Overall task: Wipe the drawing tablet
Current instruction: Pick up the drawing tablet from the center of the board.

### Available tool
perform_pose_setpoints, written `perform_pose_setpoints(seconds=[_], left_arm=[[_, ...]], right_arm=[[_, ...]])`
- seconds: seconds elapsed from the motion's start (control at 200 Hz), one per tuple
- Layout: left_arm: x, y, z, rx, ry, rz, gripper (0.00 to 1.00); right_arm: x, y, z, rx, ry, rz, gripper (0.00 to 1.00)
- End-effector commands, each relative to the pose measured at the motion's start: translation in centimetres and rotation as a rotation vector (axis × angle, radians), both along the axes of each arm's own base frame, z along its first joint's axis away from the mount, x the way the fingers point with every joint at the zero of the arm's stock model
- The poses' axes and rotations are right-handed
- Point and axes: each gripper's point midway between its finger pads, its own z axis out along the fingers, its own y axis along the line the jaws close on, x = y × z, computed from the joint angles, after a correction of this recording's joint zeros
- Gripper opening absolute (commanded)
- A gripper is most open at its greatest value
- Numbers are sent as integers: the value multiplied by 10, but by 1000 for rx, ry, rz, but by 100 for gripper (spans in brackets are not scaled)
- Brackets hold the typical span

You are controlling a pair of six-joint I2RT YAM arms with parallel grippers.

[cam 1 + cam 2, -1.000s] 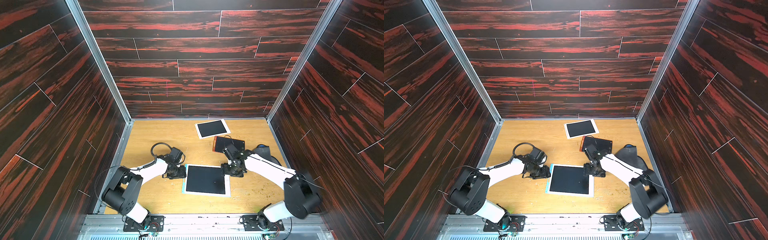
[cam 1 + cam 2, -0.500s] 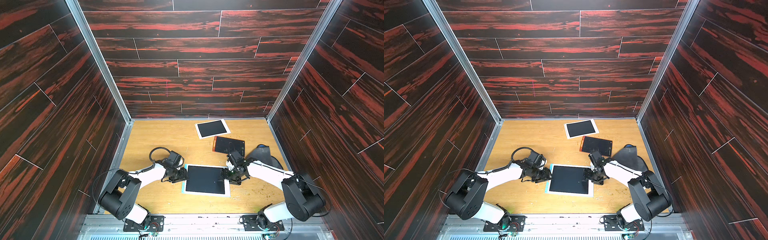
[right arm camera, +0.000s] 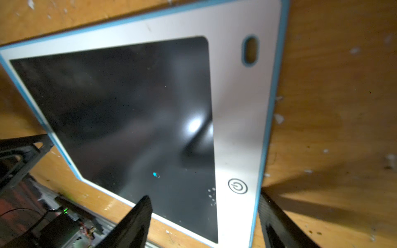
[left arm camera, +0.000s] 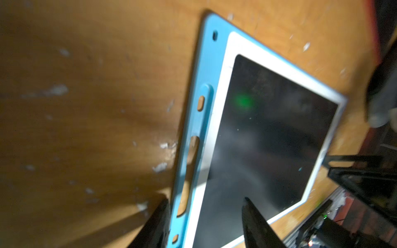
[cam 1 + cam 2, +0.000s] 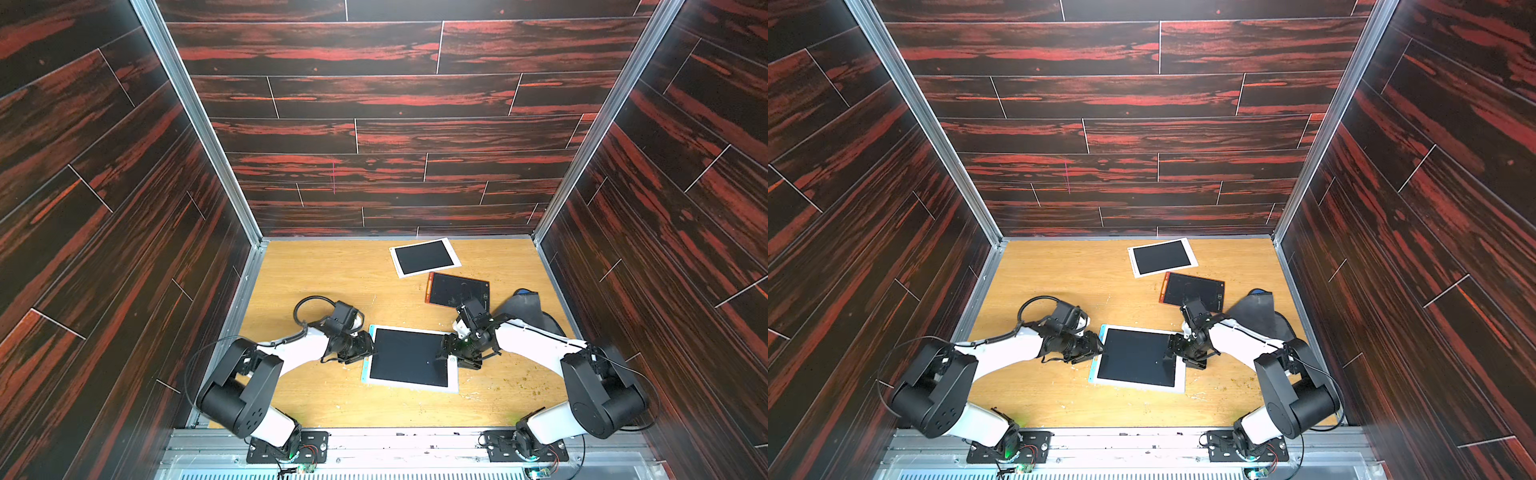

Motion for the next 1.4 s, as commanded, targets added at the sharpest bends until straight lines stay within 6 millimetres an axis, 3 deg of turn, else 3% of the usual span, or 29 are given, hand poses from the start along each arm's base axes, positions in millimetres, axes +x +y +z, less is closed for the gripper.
perform_pose_setpoints(seconds=[0.0,0.13,0.326,0.711,1.077,1.268,1.398], left_arm=[[-1,-50,29,-309,-57,-67,54],[1,-58,37,-409,-68,-58,54],[1,-55,35,-409,-72,-43,53],[-5,-37,-2,-306,-4,-18,51],[-3,-32,-6,-288,-7,-12,50],[1,-8,-4,-181,-30,3,53],[4,4,12,-74,-81,-33,56]], right_arm=[[2,40,16,320,-12,49,79],[9,41,44,514,-33,26,77],[16,40,68,602,-76,26,76],[31,21,120,797,-185,-37,71],[33,14,117,730,-195,-44,60],[34,-3,102,587,-189,-55,55],[32,-9,97,543,-186,-62,54]])
